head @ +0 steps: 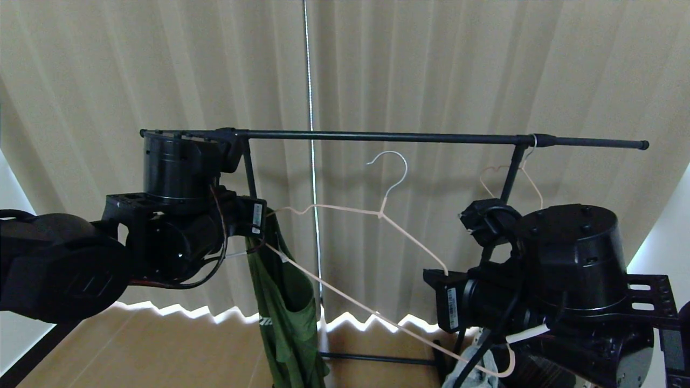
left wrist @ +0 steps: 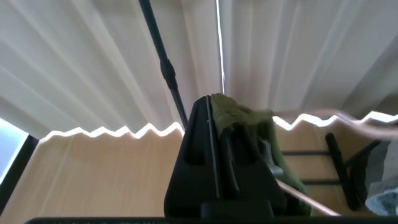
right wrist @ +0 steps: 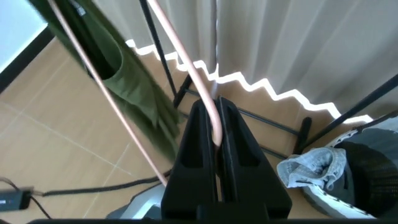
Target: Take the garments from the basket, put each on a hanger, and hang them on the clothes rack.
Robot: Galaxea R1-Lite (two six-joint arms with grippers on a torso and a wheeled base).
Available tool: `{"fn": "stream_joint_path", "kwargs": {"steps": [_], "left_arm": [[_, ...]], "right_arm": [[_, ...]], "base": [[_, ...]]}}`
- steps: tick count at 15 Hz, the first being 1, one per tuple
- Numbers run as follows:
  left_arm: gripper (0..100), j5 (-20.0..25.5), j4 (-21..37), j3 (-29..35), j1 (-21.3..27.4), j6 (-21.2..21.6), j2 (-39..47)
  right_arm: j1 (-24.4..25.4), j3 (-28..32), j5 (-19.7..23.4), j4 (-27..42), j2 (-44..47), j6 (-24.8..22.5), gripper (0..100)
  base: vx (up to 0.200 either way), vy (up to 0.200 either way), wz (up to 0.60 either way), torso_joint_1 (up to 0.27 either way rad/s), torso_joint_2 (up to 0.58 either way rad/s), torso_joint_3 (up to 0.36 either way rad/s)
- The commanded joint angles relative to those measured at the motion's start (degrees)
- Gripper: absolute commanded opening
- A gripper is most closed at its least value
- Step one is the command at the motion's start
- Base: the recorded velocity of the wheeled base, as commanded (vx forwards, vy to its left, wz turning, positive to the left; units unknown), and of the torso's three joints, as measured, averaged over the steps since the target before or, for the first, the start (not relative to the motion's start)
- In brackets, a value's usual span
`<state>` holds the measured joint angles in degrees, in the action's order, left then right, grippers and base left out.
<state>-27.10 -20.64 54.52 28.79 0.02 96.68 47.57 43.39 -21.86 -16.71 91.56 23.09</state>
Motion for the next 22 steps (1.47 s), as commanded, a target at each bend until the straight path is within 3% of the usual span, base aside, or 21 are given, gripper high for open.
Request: {"fn": "stream_joint_path", "kwargs": {"steps": [1, 10, 16, 22], "left_arm": [[0, -0.06, 0.07, 0.15, 0.30, -0.02, -0.62], [0, 0.03, 0.60, 1.38, 2.58, -0.38, -0.62], [0, -0.15, 0.42, 1.47, -2.16, 3.23, -1.06], [0, -0.15, 0.51, 0.59, 1.09, 3.23, -1.23]], "right_arm": [[-0.63, 1.26, -0.20, -0.16, 1.60, 0.47, 0], [-0.72, 2.14, -0.20, -4.38, 3.97, 0.82, 0], [-0.72, -0.85, 1.20, -4.29, 0.63, 0.47, 0], [-0.72, -0.32, 2.61, -4.47, 0.37, 0.64, 0]], "base": [[0.000, 0.000, 0.00, 0.000, 0.00, 0.000], [0.000, 0.000, 0.00, 0.000, 0.00, 0.000], [0.000, 0.000, 0.00, 0.000, 0.00, 0.000], [0.000, 0.000, 0.00, 0.000, 0.00, 0.000]]}}
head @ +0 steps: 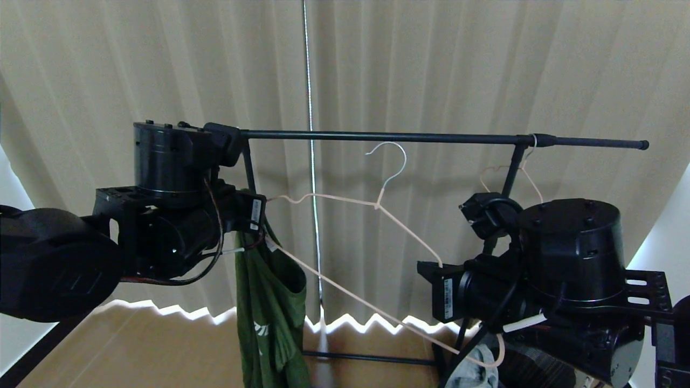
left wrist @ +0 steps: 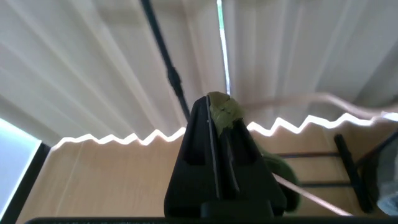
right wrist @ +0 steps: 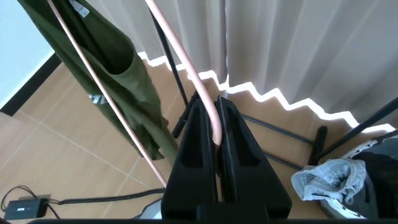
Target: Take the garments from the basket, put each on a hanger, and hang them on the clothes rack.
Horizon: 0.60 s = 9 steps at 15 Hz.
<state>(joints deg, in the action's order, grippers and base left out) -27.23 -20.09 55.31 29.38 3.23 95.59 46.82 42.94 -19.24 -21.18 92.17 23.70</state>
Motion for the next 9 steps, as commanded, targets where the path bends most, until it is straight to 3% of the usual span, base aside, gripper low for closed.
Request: {"fn": "stream_joint_path", "kwargs": {"steps": [1, 7, 9], "left_arm": [[0, -0.01, -0.04, -0.20, 0.50, 0.11, -0.05], [0, 0.25, -0.04, 0.50, -0.90, 2.48, -0.58], [0, 0.52, -0.04, 0.24, -0.81, 2.66, -0.40]], "right_arm": [[0.02, -0.04, 0.34, -0.01, -0.50, 0.03, 0], [0.02, -2.33, 1.39, 0.08, -3.49, -2.08, 0], [0.02, -3.56, 4.12, -0.01, -5.60, -2.34, 0]], "base": [[0.000, 0.000, 0.00, 0.000, 0.00, 0.000], [0.000, 0.000, 0.00, 0.000, 0.00, 0.000], [0.000, 0.000, 0.00, 0.000, 0.00, 0.000]]}}
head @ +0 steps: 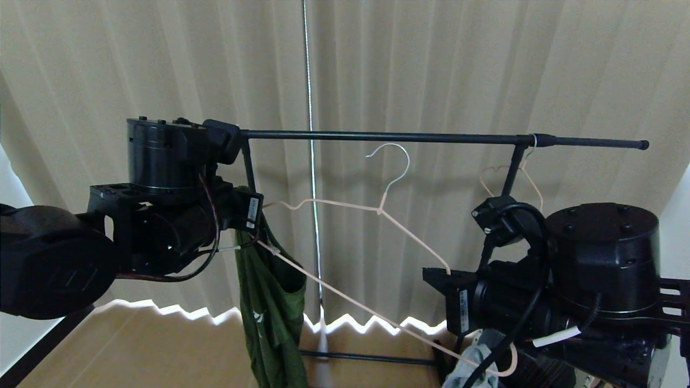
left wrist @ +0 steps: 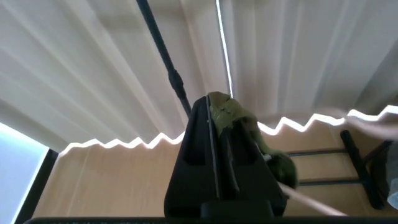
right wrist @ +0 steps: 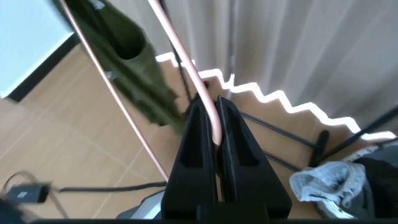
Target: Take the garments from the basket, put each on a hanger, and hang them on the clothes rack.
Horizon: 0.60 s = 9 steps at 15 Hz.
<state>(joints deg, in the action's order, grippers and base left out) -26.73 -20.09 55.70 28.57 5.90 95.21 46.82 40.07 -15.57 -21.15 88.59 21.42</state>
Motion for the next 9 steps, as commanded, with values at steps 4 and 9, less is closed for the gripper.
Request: {"fn": "stream_joint_path", "kwargs": {"steps": [4, 9], "left_arm": [[0, 0.10, 0.05, -0.42, 2.10, -0.01, -0.11], [0, 0.10, 0.05, -0.15, 3.42, -0.01, -0.37]], "right_arm": [[0.02, -0.26, 1.24, -1.35, -1.58, -0.06, 0], [-0.07, -0.34, 0.98, -3.37, 1.85, -0.85, 0]], "base": [[0.000, 0.000, 0.00, 0.000, 0.00, 0.000], [0.000, 0.000, 0.00, 0.000, 0.00, 0.000]]}}
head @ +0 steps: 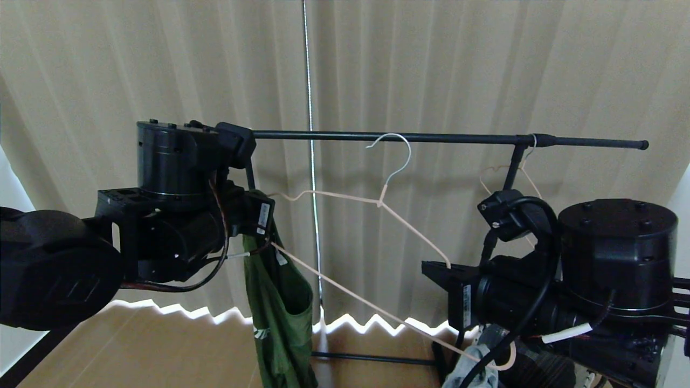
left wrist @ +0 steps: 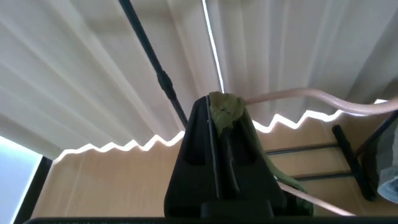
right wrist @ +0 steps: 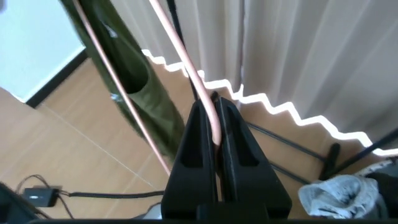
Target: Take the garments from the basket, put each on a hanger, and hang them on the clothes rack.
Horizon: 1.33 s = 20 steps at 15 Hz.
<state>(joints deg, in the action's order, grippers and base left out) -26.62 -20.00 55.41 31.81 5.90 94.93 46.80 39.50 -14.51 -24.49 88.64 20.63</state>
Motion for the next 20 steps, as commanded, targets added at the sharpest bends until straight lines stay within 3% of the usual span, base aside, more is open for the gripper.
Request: {"fn": "stream_joint_path", "kwargs": {"steps": [1, 7, 14, 20], "left_arm": [[0, -0.01, -0.03, 0.23, 0.19, -0.01, -0.36], [0, -0.01, 2.34, -0.12, 3.79, -0.10, -4.14], [0, -0.01, 2.25, 1.11, 11.61, -0.36, -5.28], [0, 1.22, 2.25, 1.28, 12.58, -0.54, -4.93]], "right_arm": [[-0.13, 0.32, -0.26, -0.03, 2.59, -0.59, 0], [-0.22, 3.04, -0.43, -6.36, 10.06, -3.49, 0], [-0.22, 7.70, -0.43, -6.62, 13.84, -3.93, 0], [-0.31, 8.84, -0.52, -6.62, 15.34, -3.84, 0]], "base": [[0.000, 0.000, 0.00, 0.000, 0.00, 0.000], [0.000, 0.000, 0.00, 0.000, 0.00, 0.000], [0.000, 0.000, 0.00, 0.000, 0.00, 0.000], [0.000, 0.000, 0.00, 0.000, 0.00, 0.000]]}}
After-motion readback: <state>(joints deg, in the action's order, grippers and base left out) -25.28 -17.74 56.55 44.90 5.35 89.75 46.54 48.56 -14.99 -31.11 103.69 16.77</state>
